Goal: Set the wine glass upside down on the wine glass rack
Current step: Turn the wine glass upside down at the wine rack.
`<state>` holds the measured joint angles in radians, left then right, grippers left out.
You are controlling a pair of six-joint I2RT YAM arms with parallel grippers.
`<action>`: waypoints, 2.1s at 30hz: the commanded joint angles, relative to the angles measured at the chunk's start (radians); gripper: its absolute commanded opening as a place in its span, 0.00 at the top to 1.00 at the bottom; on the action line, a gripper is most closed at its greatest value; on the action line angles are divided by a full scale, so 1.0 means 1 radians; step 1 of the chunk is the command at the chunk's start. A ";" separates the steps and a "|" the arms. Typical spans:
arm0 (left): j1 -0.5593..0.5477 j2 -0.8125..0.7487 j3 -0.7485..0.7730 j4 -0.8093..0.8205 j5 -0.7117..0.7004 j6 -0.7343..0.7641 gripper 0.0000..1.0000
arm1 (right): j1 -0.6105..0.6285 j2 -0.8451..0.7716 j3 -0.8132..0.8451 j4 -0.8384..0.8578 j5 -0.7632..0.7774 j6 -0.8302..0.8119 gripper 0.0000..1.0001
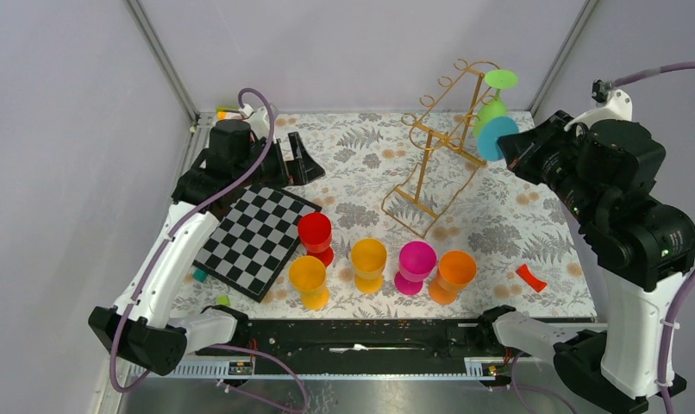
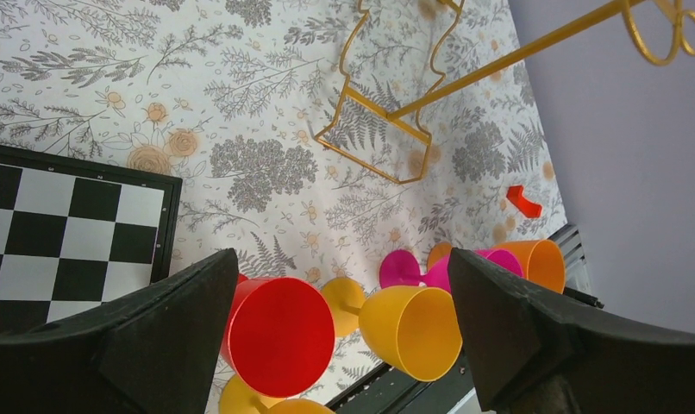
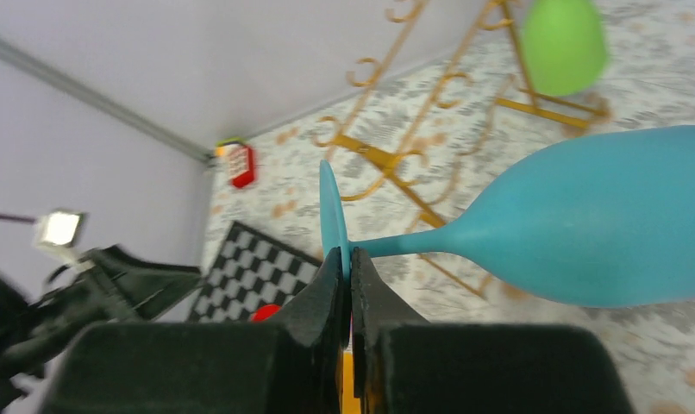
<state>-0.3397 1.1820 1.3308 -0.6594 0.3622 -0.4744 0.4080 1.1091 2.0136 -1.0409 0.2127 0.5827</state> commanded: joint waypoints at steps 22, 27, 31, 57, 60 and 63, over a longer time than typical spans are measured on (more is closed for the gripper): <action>-0.007 0.039 0.012 -0.063 0.017 0.097 0.01 | -0.494 0.032 -0.260 0.055 -0.507 0.169 1.00; -0.007 0.049 0.027 -0.064 0.054 0.111 0.01 | -0.524 0.020 -0.359 0.196 -0.611 0.264 1.00; -0.007 0.053 0.033 -0.069 0.098 0.123 0.01 | -0.553 0.021 -0.394 0.242 -0.611 0.331 1.00; -0.009 0.079 0.069 -0.061 0.135 0.100 0.01 | -0.660 0.083 -0.472 0.487 -0.580 0.566 1.00; -0.009 0.080 0.068 -0.060 0.133 0.099 0.01 | -0.660 0.106 -0.453 0.491 -0.575 0.569 1.00; -0.008 0.083 0.073 -0.060 0.131 0.096 0.01 | -0.660 0.133 -0.426 0.491 -0.575 0.573 1.00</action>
<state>-0.3458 1.2617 1.3540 -0.7612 0.4751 -0.3737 -0.2451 1.2194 1.5211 -0.6140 -0.3786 1.1339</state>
